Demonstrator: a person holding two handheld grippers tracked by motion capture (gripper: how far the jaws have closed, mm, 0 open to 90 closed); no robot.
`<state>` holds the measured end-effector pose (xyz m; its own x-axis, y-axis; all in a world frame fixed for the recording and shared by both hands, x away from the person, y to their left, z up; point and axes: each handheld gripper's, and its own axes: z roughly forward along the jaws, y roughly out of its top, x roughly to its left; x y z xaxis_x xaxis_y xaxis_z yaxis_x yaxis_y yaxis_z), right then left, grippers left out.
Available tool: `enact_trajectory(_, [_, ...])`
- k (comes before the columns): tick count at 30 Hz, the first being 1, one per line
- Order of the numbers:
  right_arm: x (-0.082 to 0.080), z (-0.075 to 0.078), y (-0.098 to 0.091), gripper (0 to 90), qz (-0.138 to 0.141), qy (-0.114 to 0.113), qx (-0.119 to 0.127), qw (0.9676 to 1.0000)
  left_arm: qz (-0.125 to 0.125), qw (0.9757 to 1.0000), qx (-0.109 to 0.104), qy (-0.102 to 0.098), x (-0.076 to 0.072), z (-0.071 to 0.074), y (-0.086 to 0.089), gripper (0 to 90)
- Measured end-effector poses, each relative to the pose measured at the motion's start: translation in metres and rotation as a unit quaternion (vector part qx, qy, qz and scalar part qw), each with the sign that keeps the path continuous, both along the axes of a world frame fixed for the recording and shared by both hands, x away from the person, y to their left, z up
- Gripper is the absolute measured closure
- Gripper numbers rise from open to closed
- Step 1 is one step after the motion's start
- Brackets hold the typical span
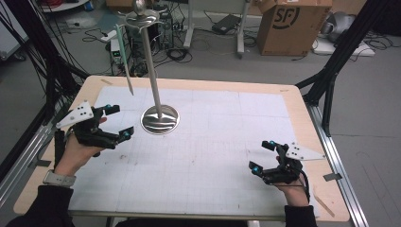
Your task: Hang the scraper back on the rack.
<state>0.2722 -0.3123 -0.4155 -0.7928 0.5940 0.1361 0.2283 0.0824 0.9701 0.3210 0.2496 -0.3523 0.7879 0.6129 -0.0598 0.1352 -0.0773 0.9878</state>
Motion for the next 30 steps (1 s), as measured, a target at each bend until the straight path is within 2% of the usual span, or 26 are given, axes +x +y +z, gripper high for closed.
enact_trajectory(1, [0.000, 0.000, 0.000, 1.5, 0.000, 0.001, -0.002, 1.0000, 0.001, 0.9999, 0.004, 0.011, 0.000, -0.005, 0.000, 1.7])
enact_trajectory(5, [0.000, -0.001, 0.000, 1.5, 0.001, 0.000, -0.003, 1.0000, 0.009, 0.9998, 0.004, 0.017, -0.001, -0.020, -0.001, 1.7])
enact_trajectory(10, [0.000, -0.001, 0.000, 1.5, 0.000, 0.004, -0.002, 1.0000, 0.014, 0.9998, -0.003, 0.011, -0.008, -0.031, -0.001, 1.6])
enact_trajectory(12, [0.001, -0.001, 0.001, 1.5, 0.000, 0.001, -0.003, 1.0000, 0.011, 0.9998, 0.007, 0.017, -0.011, -0.032, -0.002, 1.7])
enact_trajectory(13, [0.001, -0.001, 0.001, 1.5, 0.001, 0.002, -0.005, 1.0000, 0.013, 0.9998, 0.012, 0.013, -0.013, -0.033, -0.003, 1.6])
enact_trajectory(15, [0.000, -0.001, 0.001, 1.5, 0.000, 0.004, -0.004, 1.0000, 0.008, 0.9999, 0.007, 0.000, -0.018, -0.035, -0.006, 1.7])
enact_trajectory(18, [0.000, -0.001, 0.001, 1.5, 0.000, 0.004, -0.005, 1.0000, 0.011, 0.9999, 0.012, 0.000, -0.023, -0.042, -0.007, 1.7])
enact_trajectory(22, [0.001, -0.001, 0.001, 1.5, 0.000, 0.001, -0.006, 1.0000, 0.019, 0.9998, 0.005, 0.010, -0.029, -0.054, -0.005, 1.6])
enact_trajectory(24, [0.001, -0.002, 0.001, 1.5, 0.000, 0.004, -0.006, 1.0000, 0.020, 0.9996, -0.007, 0.018, -0.031, -0.060, -0.005, 1.6])
enact_trajectory(27, [0.002, -0.003, 0.002, 1.5, 0.001, 0.006, -0.010, 0.9999, 0.023, 0.9996, 0.004, 0.018, -0.035, -0.066, -0.007, 1.7])
enact_trajectory(30, [0.002, -0.003, 0.003, 1.5, -0.001, 0.006, -0.011, 0.9999, 0.021, 0.9997, 0.006, 0.014, -0.039, -0.069, -0.008, 1.6])
